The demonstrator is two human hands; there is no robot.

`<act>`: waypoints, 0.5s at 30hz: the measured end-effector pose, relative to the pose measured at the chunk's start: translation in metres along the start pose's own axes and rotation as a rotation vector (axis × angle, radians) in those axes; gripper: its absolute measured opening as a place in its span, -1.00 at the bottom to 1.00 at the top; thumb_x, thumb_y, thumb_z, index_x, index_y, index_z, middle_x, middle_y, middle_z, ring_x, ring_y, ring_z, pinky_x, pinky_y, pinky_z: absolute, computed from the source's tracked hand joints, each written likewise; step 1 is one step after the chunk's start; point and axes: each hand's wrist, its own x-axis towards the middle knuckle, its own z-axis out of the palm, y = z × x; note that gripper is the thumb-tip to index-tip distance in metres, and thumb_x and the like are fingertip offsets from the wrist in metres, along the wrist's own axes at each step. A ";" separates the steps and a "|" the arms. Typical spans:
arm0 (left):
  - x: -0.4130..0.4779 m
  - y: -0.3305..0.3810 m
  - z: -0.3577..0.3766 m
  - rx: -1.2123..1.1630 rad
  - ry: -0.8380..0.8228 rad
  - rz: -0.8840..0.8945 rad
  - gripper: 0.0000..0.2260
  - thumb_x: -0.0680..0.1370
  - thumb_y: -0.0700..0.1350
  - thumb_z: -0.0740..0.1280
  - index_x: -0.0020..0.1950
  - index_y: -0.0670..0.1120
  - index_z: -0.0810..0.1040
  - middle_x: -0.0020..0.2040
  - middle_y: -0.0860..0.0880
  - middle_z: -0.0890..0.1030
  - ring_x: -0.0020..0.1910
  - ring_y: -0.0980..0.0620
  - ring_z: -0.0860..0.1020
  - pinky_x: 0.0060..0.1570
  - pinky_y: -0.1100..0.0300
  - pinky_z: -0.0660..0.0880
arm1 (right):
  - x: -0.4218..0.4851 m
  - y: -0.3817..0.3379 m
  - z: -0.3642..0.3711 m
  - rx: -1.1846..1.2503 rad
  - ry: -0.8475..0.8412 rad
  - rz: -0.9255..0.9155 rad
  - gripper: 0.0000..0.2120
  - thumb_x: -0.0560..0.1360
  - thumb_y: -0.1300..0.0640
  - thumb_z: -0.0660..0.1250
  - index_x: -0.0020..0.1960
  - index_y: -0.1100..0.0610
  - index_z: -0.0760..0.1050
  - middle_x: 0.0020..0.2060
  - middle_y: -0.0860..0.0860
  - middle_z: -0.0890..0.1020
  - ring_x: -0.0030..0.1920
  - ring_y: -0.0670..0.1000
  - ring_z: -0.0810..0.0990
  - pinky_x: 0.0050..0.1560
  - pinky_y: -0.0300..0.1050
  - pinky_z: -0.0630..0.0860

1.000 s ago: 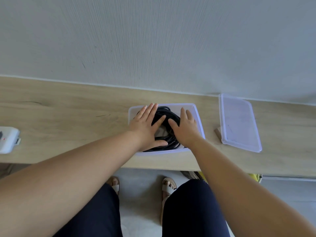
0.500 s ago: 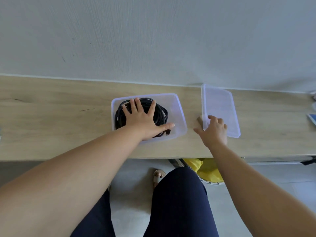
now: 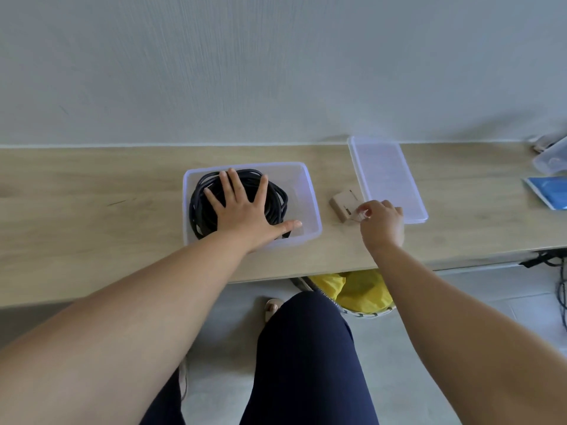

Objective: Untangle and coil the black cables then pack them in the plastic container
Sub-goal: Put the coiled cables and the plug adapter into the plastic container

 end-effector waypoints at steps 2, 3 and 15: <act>0.002 0.006 0.002 -0.002 0.009 0.020 0.05 0.23 0.61 -0.02 0.52 0.09 -0.33 0.47 -0.32 -0.37 0.44 -0.28 -0.42 0.33 -0.38 -0.29 | 0.001 -0.007 0.000 0.011 0.006 0.009 -0.71 0.56 0.17 0.15 0.25 0.09 0.47 0.21 0.07 0.46 0.26 0.12 0.30 -0.01 -0.01 0.42; 0.004 0.008 0.003 -0.006 0.014 0.026 0.04 0.24 0.61 -0.02 0.52 0.09 -0.32 0.48 -0.31 -0.37 0.44 -0.27 -0.42 0.33 -0.38 -0.30 | 0.003 -0.012 0.000 0.013 0.014 0.003 -0.68 0.56 0.11 0.15 0.30 0.09 0.42 0.25 0.06 0.43 0.28 0.13 0.28 0.06 0.00 0.41; 0.003 -0.003 0.002 0.072 0.099 0.029 -0.38 0.52 0.38 -0.14 0.52 0.23 -0.20 0.54 -0.21 -0.22 0.52 -0.16 -0.26 0.39 -0.24 -0.14 | 0.006 -0.049 -0.012 0.545 -0.061 0.042 -0.34 0.40 0.04 0.42 0.42 0.10 0.23 0.16 -0.02 0.24 0.04 0.02 0.45 0.06 0.00 0.53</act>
